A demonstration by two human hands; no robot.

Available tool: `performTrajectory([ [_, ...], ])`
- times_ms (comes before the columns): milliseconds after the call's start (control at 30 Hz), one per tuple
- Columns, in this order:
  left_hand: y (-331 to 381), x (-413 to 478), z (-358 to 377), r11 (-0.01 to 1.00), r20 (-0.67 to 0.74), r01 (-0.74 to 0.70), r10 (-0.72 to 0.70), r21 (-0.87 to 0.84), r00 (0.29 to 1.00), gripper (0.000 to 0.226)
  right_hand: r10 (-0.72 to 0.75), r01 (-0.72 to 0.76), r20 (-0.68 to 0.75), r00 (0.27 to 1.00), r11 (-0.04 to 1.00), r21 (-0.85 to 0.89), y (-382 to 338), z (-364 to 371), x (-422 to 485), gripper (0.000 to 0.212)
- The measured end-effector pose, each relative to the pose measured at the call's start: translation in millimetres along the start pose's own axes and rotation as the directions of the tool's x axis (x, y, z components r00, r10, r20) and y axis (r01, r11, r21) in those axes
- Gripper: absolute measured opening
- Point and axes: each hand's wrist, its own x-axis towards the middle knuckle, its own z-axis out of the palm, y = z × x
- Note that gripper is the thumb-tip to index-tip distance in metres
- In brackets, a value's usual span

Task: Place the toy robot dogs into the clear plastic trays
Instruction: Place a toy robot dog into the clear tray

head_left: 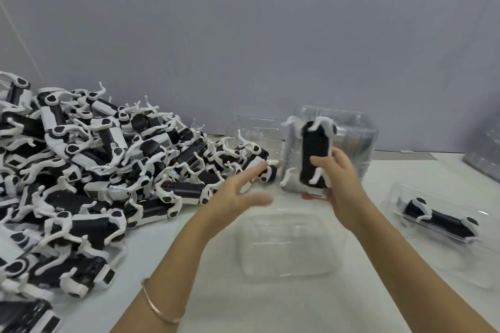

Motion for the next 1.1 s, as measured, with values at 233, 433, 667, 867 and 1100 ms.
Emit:
performTrajectory([
  [233,-41,-49,8,0.789,-0.104,0.198,-0.169,0.582,0.98,0.094,0.097,-0.098,-0.082,0.992,0.995,-0.007,20,-48,-3,0.015],
  [433,-27,-81,35,0.563,-0.141,0.09,0.048,0.822,0.989,0.109,0.125,-0.127,-0.096,0.988,0.992,-0.018,34,-44,-3,0.016],
  [667,-45,-69,-4,0.804,-0.128,-0.164,0.285,0.571,0.95,0.069,0.088,-0.089,-0.017,0.996,0.996,-0.02,34,-28,-4,0.026],
  [867,-59,-62,8,0.633,-0.167,-0.149,0.41,0.76,0.897,0.059,0.027,-0.038,0.095,0.995,0.993,0.113,29,-26,0,0.027],
  [1100,-23,-51,21,0.919,-0.434,-0.083,0.259,0.384,0.863,0.052,-0.133,0.101,0.2,0.971,0.982,0.162,21,-11,-9,0.045],
])
